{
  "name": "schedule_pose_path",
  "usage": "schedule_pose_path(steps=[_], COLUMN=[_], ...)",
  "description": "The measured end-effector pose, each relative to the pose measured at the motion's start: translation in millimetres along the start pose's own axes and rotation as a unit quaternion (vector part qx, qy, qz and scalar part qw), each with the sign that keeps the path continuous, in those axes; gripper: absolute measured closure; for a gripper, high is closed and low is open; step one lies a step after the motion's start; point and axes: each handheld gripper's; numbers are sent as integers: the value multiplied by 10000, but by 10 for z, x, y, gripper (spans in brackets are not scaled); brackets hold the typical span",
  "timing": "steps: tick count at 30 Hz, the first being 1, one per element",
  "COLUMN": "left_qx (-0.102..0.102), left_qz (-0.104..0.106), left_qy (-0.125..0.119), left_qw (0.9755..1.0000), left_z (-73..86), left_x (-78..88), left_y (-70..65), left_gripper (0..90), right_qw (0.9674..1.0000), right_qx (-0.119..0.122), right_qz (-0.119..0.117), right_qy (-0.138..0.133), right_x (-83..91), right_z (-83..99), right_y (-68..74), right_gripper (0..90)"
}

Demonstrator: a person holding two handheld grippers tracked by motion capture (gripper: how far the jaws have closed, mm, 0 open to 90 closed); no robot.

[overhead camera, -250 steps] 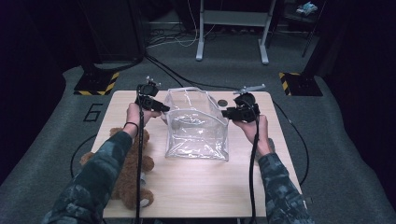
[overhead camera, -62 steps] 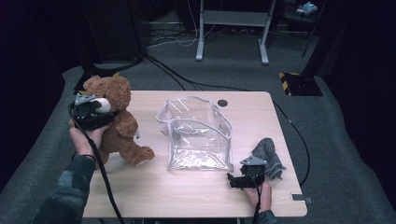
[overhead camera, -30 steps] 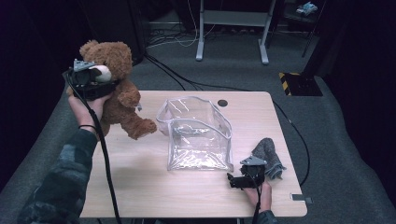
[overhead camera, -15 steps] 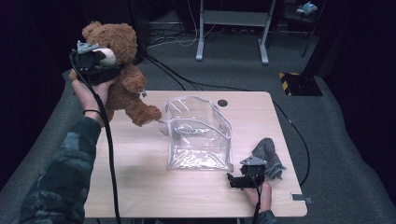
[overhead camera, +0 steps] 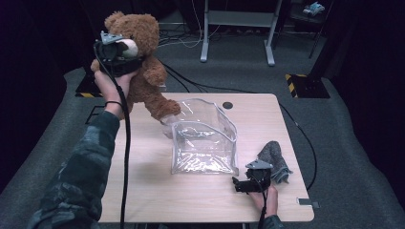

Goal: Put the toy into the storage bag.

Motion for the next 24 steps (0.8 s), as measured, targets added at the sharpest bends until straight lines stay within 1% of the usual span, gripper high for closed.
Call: schedule_pose_path(steps=[2, 3, 5, 6, 7, 10, 12, 13, 18, 22, 24], left_qx=[-25, -30, -37, -55, -83, -120, -113, -74, -79, -46, -29], left_qz=[33, 69, 104, 113, 127, 179, 231, 276, 431, 563, 630], left_qy=[-26, -25, -56, -77, -99, -89, -95, -98, -68, -94, -59], left_qw=[10000, 10000, 9999, 9999, 9998, 9997, 9996, 9995, 9990, 9984, 9980], left_z=[-14, -20, -31, -36, -38, -42, -40, -37, -20, 24, 44], left_x=[-40, -57, -94, -109, -127, -183, -226, -254, -352, -433, -472], left_y=[-54, -79, -132, -157, -185, -258, -308, -343, -489, -620, -673], left_gripper=[486, 486, 486, 485, 485, 484, 484, 484, 483, 482, 482], right_qw=[10000, 10000, 10000, 10000, 10000, 10000, 10000, 10000, 10000, 10000, 10000], right_qx=[-32, 0, -40, 0, -32, 0, -1, -1, 1, -8, -1], right_qz=[5, 2, 6, 2, 5, 2, -9, -9, -17, -20, -20], right_qy=[-8, 0, -9, 0, -10, -1, 8, 7, 17, 21, 22], right_x=[-1, 0, -1, 0, -1, 0, 1, 1, 3, 3, 3], right_z=[-2, 0, -2, 0, -1, 0, 0, 0, -1, -1, -1], right_y=[4, 0, 5, 0, 4, 0, 0, -1, -1, -1, -1], right_gripper=[22, 22, 22, 22, 22, 22, 22, 22, 22, 22, 22])
Point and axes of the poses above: each handheld gripper's, and its own axes: x roughly backward along the jaws, z roughly out of its underside, y roughly to its left, and after that the axes turned 4 degrees about x, right-handed
